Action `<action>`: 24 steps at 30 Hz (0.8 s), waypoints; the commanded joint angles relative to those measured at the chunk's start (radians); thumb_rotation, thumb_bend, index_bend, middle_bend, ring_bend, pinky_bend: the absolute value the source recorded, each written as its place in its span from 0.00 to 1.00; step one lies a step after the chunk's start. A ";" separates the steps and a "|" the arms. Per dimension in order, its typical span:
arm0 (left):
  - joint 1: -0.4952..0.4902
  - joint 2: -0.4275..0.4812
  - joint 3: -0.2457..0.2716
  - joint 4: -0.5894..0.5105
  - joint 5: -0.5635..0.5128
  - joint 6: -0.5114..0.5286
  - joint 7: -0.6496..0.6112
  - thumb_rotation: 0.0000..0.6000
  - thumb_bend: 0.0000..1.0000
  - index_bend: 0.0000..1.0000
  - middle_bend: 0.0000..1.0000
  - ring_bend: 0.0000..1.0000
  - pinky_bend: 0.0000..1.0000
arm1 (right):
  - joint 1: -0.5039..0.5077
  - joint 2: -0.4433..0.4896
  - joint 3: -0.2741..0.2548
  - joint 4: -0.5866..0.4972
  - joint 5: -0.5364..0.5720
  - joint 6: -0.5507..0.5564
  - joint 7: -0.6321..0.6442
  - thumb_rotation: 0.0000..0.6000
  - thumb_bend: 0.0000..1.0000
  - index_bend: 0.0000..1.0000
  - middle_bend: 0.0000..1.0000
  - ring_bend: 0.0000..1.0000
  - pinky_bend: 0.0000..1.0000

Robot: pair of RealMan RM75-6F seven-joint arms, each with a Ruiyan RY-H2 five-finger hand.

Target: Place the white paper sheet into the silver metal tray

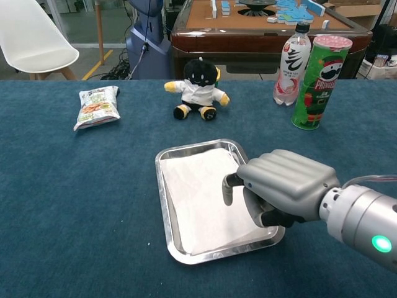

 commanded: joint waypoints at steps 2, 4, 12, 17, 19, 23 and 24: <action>0.000 0.000 -0.001 0.000 -0.001 0.001 0.000 1.00 0.15 0.42 0.36 0.34 0.49 | -0.011 0.017 -0.022 -0.018 -0.019 0.005 0.001 1.00 1.00 0.37 1.00 1.00 1.00; 0.001 0.000 0.000 0.000 -0.001 0.001 -0.001 1.00 0.15 0.42 0.36 0.34 0.49 | -0.016 0.022 -0.031 -0.021 -0.024 0.005 0.000 1.00 1.00 0.37 1.00 1.00 1.00; 0.000 0.000 0.000 0.001 -0.001 0.000 0.000 1.00 0.15 0.42 0.36 0.35 0.49 | -0.029 0.025 -0.048 -0.005 -0.019 -0.006 -0.001 1.00 1.00 0.37 1.00 1.00 1.00; 0.000 0.000 0.000 0.000 0.000 0.000 0.001 1.00 0.15 0.42 0.36 0.34 0.49 | -0.034 0.021 -0.051 0.006 -0.017 -0.012 -0.002 1.00 1.00 0.37 1.00 1.00 1.00; 0.000 0.000 0.000 0.000 -0.001 0.000 0.001 1.00 0.15 0.42 0.36 0.34 0.49 | -0.037 0.019 -0.053 0.011 -0.015 -0.014 -0.003 1.00 1.00 0.37 1.00 1.00 1.00; 0.000 0.000 0.000 0.001 -0.001 0.000 0.000 1.00 0.15 0.42 0.36 0.35 0.49 | -0.040 0.013 -0.053 0.021 -0.011 -0.019 -0.004 1.00 1.00 0.37 1.00 1.00 1.00; 0.000 0.001 0.000 0.000 0.000 0.000 0.000 1.00 0.15 0.42 0.36 0.35 0.49 | -0.041 0.010 -0.053 0.025 -0.010 -0.021 -0.004 1.00 1.00 0.37 1.00 1.00 1.00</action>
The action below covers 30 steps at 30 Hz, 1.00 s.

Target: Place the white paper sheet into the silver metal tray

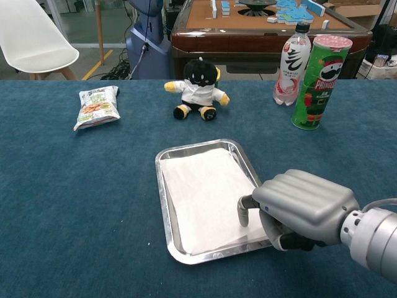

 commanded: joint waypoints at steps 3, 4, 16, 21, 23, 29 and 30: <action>0.000 0.000 0.000 0.000 0.000 0.000 0.000 1.00 0.15 0.42 0.36 0.35 0.49 | -0.003 -0.011 0.002 0.012 0.003 -0.006 0.001 1.00 1.00 0.37 1.00 1.00 1.00; 0.000 0.000 0.000 0.000 0.000 0.001 0.000 1.00 0.15 0.42 0.36 0.35 0.49 | -0.003 -0.013 0.003 0.014 0.004 -0.007 0.001 1.00 1.00 0.37 1.00 1.00 1.00; 0.004 0.004 -0.005 0.000 -0.008 0.008 0.000 1.00 0.15 0.42 0.36 0.35 0.49 | -0.006 -0.037 0.016 0.037 0.008 -0.020 0.008 1.00 1.00 0.37 1.00 1.00 1.00; 0.007 0.008 -0.007 -0.002 -0.013 0.012 0.000 1.00 0.15 0.42 0.36 0.35 0.49 | -0.006 -0.044 0.020 0.044 0.012 -0.027 0.014 1.00 1.00 0.37 1.00 1.00 1.00; 0.007 0.009 -0.008 -0.002 -0.015 0.012 -0.001 1.00 0.15 0.42 0.36 0.34 0.49 | -0.005 -0.047 0.022 0.047 0.012 -0.029 0.016 1.00 1.00 0.37 1.00 1.00 1.00; 0.009 0.012 -0.011 -0.003 -0.020 0.013 -0.001 1.00 0.15 0.42 0.36 0.35 0.49 | -0.005 -0.056 0.027 0.059 0.012 -0.036 0.025 1.00 1.00 0.37 1.00 1.00 1.00; 0.009 0.012 -0.011 -0.004 -0.020 0.014 -0.001 1.00 0.15 0.42 0.36 0.34 0.49 | -0.005 -0.057 0.027 0.060 0.011 -0.037 0.026 1.00 1.00 0.37 1.00 1.00 1.00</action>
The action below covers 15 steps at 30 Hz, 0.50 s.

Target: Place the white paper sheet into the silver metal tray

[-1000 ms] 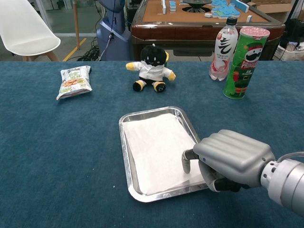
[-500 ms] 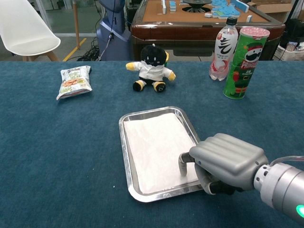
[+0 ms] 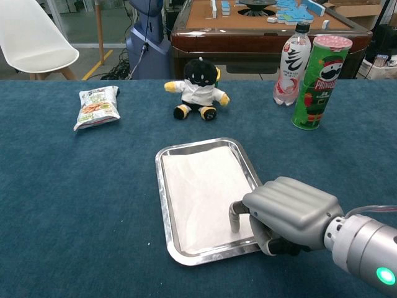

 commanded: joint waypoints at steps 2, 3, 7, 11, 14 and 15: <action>0.002 0.002 -0.001 -0.001 -0.002 0.002 -0.001 1.00 0.15 0.42 0.36 0.34 0.49 | 0.000 -0.005 0.001 0.005 -0.005 -0.003 0.006 1.00 1.00 0.37 1.00 1.00 1.00; 0.002 0.003 -0.002 -0.002 -0.002 0.003 -0.002 1.00 0.15 0.42 0.36 0.34 0.49 | 0.000 -0.006 0.001 0.007 -0.008 -0.003 0.008 1.00 1.00 0.37 1.00 1.00 1.00; 0.003 0.006 -0.002 -0.003 -0.002 0.005 -0.006 1.00 0.15 0.42 0.36 0.34 0.49 | -0.002 -0.009 0.002 0.012 -0.020 -0.003 0.020 1.00 1.00 0.37 1.00 1.00 1.00; 0.004 0.007 -0.003 -0.003 -0.002 0.005 -0.010 1.00 0.15 0.42 0.36 0.34 0.49 | -0.003 -0.009 0.003 0.016 -0.035 -0.004 0.032 1.00 1.00 0.37 1.00 1.00 1.00; 0.004 0.008 -0.003 -0.003 -0.002 0.005 -0.010 1.00 0.15 0.42 0.36 0.35 0.49 | -0.004 -0.010 0.003 0.020 -0.044 -0.007 0.043 1.00 1.00 0.37 1.00 1.00 1.00; 0.004 0.008 -0.003 -0.003 -0.002 0.005 -0.009 1.00 0.15 0.42 0.36 0.35 0.49 | -0.005 -0.009 0.003 0.021 -0.047 -0.008 0.047 1.00 1.00 0.37 1.00 1.00 1.00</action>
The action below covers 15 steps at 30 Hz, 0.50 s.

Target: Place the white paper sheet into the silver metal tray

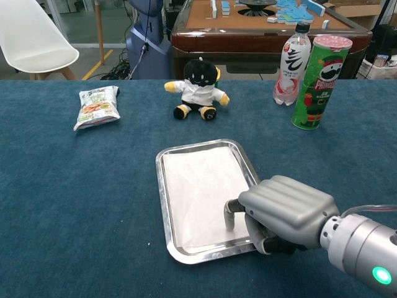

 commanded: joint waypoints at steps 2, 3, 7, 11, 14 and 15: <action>0.000 0.001 0.001 -0.001 0.002 0.000 -0.001 1.00 0.15 0.43 0.36 0.35 0.49 | -0.002 0.004 0.000 0.001 -0.014 -0.001 0.013 1.00 1.00 0.37 1.00 1.00 1.00; 0.000 0.001 0.001 -0.001 0.003 0.000 -0.001 1.00 0.15 0.43 0.36 0.35 0.49 | -0.003 0.007 -0.001 0.000 -0.019 0.000 0.016 1.00 1.00 0.37 1.00 1.00 1.00; 0.001 0.002 0.001 -0.002 0.007 0.002 -0.005 1.00 0.15 0.42 0.36 0.34 0.49 | -0.008 0.031 0.002 -0.019 -0.040 0.012 0.028 1.00 1.00 0.37 1.00 1.00 1.00; 0.002 0.003 0.002 -0.003 0.010 0.003 -0.006 1.00 0.15 0.43 0.36 0.35 0.49 | -0.015 0.070 0.006 -0.053 -0.067 0.032 0.045 1.00 1.00 0.37 1.00 1.00 1.00; 0.002 0.002 0.003 -0.004 0.011 0.003 -0.005 1.00 0.15 0.43 0.36 0.34 0.49 | -0.023 0.109 0.009 -0.081 -0.091 0.048 0.066 1.00 0.95 0.37 1.00 1.00 1.00; 0.001 0.002 0.003 -0.004 0.011 0.003 -0.004 1.00 0.15 0.42 0.36 0.34 0.49 | -0.026 0.122 0.009 -0.088 -0.098 0.053 0.071 1.00 0.91 0.37 1.00 1.00 1.00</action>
